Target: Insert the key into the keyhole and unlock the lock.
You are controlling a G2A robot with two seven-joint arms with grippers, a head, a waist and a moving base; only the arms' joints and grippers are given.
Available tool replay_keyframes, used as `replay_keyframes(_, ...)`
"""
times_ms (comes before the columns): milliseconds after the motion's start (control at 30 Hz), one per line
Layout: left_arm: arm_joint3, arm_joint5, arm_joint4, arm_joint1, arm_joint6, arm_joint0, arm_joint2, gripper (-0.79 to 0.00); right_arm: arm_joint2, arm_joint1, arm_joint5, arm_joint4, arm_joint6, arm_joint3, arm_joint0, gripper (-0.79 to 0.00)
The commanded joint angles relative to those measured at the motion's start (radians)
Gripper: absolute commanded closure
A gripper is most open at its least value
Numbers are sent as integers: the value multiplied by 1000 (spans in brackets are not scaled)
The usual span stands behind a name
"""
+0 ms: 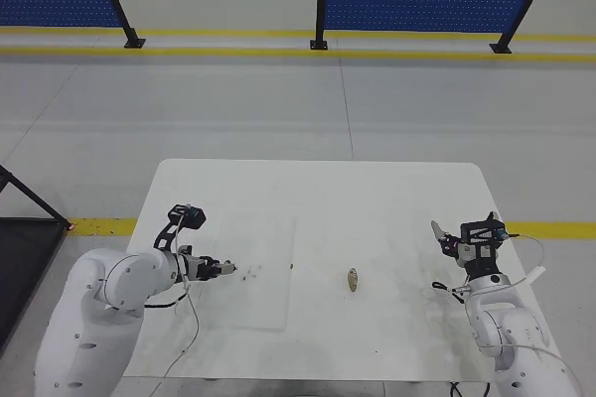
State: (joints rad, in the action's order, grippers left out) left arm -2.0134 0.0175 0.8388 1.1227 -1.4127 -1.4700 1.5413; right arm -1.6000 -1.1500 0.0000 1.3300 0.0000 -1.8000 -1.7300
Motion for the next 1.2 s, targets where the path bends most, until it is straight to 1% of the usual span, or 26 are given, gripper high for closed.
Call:
replay_keyframes(0, 3, 4, -8, -1, 4, -3, -2, -785, 0, 0, 0, 0, 0, 0, 0, -785)
replay_keyframes(133, 9, 3, -27, -4, 7, -11, -11, -785, 0, 0, 0, 0, 0, 0, 0, -785)
replay_keyframes(167, 11, 3, -27, -5, 9, -12, -12, -754, 0, 0, 0, 0, 0, 0, 0, -785)
replay_keyframes(267, 15, 3, -34, -7, 17, -14, -14, -548, 0, 0, 0, 0, 0, 0, 0, -785)
replay_keyframes(433, 20, 2, -45, -11, 32, -9, -19, -428, 0, 0, 0, 0, 0, 0, 0, -785)
replay_keyframes(600, 29, -7, -48, -15, 33, -4, -27, -354, 0, 0, 0, 0, 0, 0, 0, -785)
replay_keyframes(833, 48, -6, -52, -20, 44, 6, -44, -336, 0, 0, 0, 0, 0, 0, 0, -785)
replay_keyframes(933, 55, -2, -58, -22, 52, 10, -51, -311, 0, 0, 0, 0, 0, 0, 0, -785)
replay_keyframes(1167, 67, -1, -78, -27, 53, 19, -63, -289, 0, 0, 0, 0, 0, 0, 0, -785)
